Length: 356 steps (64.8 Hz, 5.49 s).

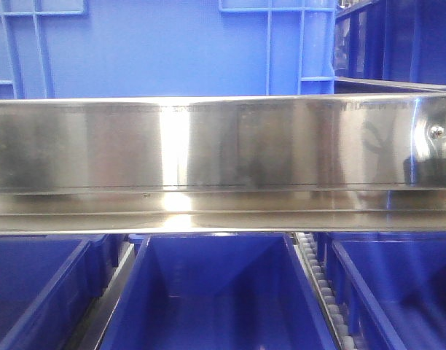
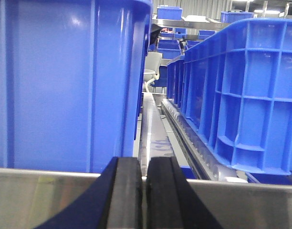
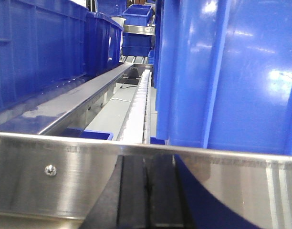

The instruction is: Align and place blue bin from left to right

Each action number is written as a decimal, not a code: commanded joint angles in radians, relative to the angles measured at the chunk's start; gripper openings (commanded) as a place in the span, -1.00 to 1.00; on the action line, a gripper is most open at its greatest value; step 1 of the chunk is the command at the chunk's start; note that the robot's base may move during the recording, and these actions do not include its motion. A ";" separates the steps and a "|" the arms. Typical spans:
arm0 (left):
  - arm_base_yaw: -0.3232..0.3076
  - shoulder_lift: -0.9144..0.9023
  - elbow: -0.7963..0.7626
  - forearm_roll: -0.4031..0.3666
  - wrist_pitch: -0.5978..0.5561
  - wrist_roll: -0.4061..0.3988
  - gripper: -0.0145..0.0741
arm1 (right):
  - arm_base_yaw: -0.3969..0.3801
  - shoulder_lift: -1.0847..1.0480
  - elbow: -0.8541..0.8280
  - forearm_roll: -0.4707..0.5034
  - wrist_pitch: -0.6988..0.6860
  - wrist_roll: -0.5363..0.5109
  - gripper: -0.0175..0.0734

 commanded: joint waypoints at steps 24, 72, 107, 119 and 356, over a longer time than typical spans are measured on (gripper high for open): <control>-0.002 -0.004 -0.099 0.002 -0.111 -0.001 -0.62 | 0.001 -0.003 -0.001 0.025 -0.215 -0.001 -0.81; -0.035 0.449 -1.041 -0.004 0.570 -0.001 0.53 | 0.001 0.394 -0.968 0.071 0.399 -0.001 0.64; -0.391 0.887 -1.367 0.054 0.846 -0.001 0.62 | 0.206 0.830 -1.271 0.304 0.601 -0.122 0.64; -0.391 1.078 -1.567 0.054 1.017 -0.009 0.62 | 0.271 1.025 -1.480 0.304 0.736 -0.109 0.64; -0.198 1.776 -1.943 0.013 1.248 -0.027 0.48 | 0.421 1.971 -2.193 -0.105 1.131 0.366 0.07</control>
